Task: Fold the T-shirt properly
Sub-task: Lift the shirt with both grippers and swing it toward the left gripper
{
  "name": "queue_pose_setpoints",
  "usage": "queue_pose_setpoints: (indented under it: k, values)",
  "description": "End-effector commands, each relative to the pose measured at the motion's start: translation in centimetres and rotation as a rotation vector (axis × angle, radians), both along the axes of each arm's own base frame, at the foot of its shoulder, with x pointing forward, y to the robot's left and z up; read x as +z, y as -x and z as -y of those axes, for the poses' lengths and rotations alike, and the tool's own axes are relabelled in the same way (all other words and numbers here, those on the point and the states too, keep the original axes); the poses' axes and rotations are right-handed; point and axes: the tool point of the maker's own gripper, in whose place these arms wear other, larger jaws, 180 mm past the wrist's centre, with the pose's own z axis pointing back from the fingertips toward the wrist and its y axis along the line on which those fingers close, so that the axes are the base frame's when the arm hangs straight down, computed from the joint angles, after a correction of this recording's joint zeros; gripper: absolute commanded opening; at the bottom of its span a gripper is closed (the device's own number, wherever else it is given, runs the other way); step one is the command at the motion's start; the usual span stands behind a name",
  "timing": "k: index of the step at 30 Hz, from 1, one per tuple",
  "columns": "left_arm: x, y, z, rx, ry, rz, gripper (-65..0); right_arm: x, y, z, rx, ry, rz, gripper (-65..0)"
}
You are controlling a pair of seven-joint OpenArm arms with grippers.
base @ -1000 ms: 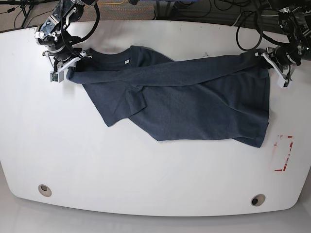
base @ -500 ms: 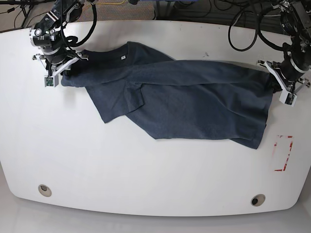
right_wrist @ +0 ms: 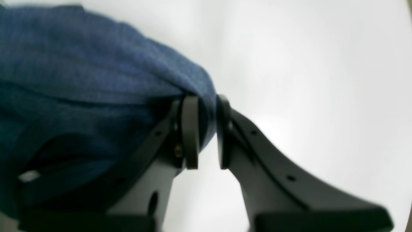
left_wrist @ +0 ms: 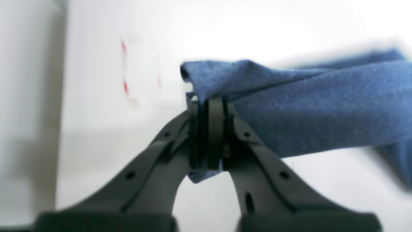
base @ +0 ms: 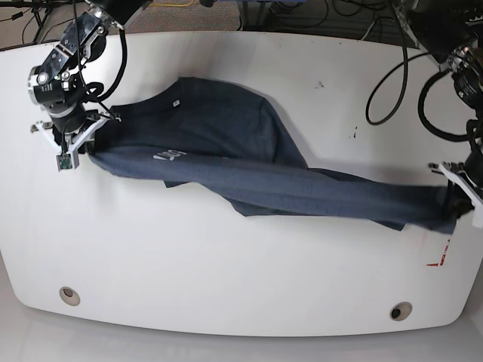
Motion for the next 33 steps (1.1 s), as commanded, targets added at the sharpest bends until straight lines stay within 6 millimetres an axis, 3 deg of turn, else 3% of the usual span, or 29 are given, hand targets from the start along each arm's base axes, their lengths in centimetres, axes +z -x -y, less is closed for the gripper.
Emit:
queue_pose_setpoints:
  k: [1, 10, 16, 21, 25, 33]
  values:
    - [3.8, -1.6, -0.4, 0.016, 0.001, 0.102, -65.0, 2.7, -2.1, 0.3, 0.038, 0.055, 0.075, -55.8]
    - [9.6, -5.9, 1.6, -0.027, 0.078, 0.221, -65.0, 8.3, -6.8, 0.5, 0.109, 0.142, 0.206, -55.8]
    - [13.1, -8.2, 0.4, 0.018, 0.089, 0.276, -65.0, 12.9, -10.1, 0.6, 0.157, 0.216, 0.296, -55.8]
    - [15.3, -9.2, -0.4, 0.039, 0.106, 0.311, -65.0, 15.6, -11.5, 1.3, 0.168, 0.262, 0.334, -55.2]
    - [15.1, -9.3, -0.6, 0.041, 0.111, 0.302, -65.0, 15.4, -11.5, 1.1, 0.172, 0.253, 0.332, -54.9]
    - [11.8, -8.8, -0.8, 0.048, 0.11, 0.23, -65.0, 10.5, -10.3, -1.4, 0.183, 0.147, 0.252, -54.9]
